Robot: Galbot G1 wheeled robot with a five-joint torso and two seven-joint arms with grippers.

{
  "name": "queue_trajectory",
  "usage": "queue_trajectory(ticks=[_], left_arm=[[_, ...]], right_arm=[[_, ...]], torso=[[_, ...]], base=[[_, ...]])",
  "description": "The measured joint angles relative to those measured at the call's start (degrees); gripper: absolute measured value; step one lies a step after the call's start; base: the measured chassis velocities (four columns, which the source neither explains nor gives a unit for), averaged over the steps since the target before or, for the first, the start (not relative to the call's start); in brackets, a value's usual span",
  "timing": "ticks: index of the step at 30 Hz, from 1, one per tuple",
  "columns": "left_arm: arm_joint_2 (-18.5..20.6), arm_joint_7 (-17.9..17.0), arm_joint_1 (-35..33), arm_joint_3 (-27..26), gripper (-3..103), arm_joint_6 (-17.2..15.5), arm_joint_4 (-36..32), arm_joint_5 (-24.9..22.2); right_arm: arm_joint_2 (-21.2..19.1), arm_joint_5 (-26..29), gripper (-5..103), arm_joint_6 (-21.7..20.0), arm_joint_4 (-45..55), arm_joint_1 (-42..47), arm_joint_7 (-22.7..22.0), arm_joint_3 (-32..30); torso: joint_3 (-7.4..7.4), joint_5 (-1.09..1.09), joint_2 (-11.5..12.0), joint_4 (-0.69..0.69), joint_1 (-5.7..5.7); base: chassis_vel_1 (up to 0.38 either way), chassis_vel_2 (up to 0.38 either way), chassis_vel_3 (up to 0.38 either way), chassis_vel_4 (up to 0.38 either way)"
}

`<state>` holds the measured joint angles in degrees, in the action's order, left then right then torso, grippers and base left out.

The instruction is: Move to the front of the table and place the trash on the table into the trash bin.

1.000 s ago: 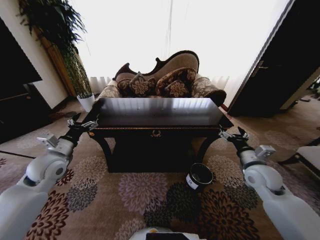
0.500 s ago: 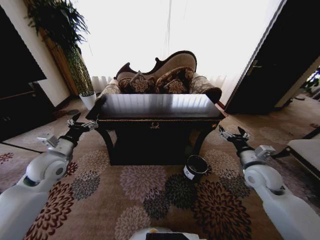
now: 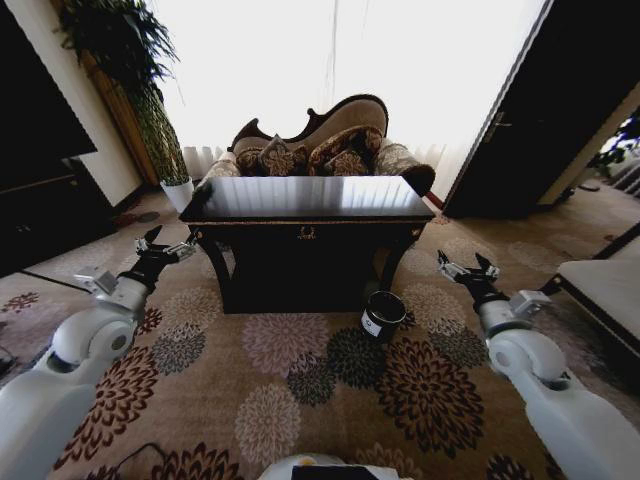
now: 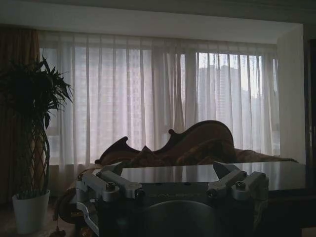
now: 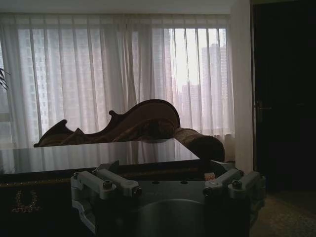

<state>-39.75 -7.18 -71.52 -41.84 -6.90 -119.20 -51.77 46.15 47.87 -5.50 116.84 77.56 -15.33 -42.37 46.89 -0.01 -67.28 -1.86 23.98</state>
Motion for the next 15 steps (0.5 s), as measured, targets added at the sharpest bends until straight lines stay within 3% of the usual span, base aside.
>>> queue_trajectory(ticks=[15], left_arm=[[0.0, 0.0, 0.0, 0.0, 100, 0.0, 0.0, 0.0]], right_arm=[[0.0, 0.0, 100, 0.0, 0.0, 0.0, 0.0, 0.0]], torso=[[0.00, 0.04, 0.0, -0.02, 0.00]], base=[[0.200, -0.207, -0.204, 0.199]])
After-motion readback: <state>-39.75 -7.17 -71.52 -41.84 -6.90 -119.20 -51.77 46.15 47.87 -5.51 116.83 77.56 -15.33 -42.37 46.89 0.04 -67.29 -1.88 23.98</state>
